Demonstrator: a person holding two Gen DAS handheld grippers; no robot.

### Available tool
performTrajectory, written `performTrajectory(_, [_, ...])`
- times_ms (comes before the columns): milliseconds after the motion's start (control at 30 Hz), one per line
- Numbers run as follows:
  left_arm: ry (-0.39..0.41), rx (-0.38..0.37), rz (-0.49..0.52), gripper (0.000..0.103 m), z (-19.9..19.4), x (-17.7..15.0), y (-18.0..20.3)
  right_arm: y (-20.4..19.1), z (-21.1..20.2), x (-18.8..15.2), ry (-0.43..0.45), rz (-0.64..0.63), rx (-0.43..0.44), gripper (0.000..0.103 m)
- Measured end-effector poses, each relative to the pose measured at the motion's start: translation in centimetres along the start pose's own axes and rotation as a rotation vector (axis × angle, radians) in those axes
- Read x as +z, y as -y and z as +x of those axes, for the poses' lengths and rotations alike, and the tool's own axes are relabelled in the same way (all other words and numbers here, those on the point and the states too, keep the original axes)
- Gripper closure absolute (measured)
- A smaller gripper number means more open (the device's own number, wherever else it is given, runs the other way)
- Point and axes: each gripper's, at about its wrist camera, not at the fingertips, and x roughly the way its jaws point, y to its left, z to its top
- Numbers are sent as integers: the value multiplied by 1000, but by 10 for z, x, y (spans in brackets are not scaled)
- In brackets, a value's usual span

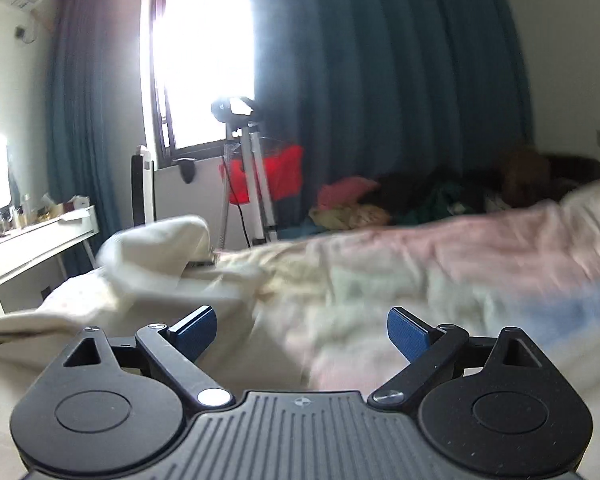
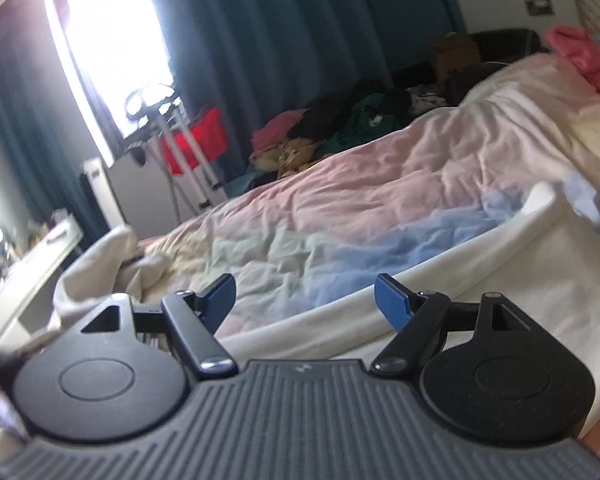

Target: Fold clothes

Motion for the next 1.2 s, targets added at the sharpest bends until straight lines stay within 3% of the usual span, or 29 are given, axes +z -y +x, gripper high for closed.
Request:
performTrajectory(67, [-65, 41, -52, 9, 42, 21, 13, 8, 5, 2, 10, 35, -15, 25])
performTrajectory(167, [-95, 158, -93, 8, 99, 40, 28, 17, 23, 2, 6, 83, -40, 24])
performTrajectory(400, [-243, 492, -122, 7, 214, 50, 17, 31, 80, -10, -86, 121, -75, 24])
performTrajectory(467, [-278, 538, -151, 8, 231, 48, 7, 33, 91, -12, -95, 126, -81, 24])
performTrajectory(567, [-335, 579, -202, 17, 253, 45, -8, 36, 105, -14, -101, 120, -93, 24])
performTrajectory(633, [-353, 572, -227, 29, 257, 43, -13, 38, 110, -15, -106, 127, -93, 24])
performTrajectory(700, [-347, 568, -199, 59, 257, 44, -13, 40, 113, -15, -108, 131, -93, 24])
performTrajectory(733, [-345, 567, -174, 69, 256, 44, -11, 40, 113, -15, -107, 133, -94, 25])
performTrajectory(767, [-342, 556, -157, 87, 255, 45, -10, 41, 113, -16, -106, 135, -95, 25])
performTrajectory(900, [-305, 457, -128, 90, 236, 61, -2, 43, 109, -12, -94, 142, -104, 25])
performTrajectory(1033, [-254, 300, -135, 91, 197, 88, 22, 48, 102, -8, -73, 157, -116, 25])
performTrajectory(1200, [-227, -7, -152, 91, 144, 124, 79, 59, 89, -1, -53, 211, -139, 25])
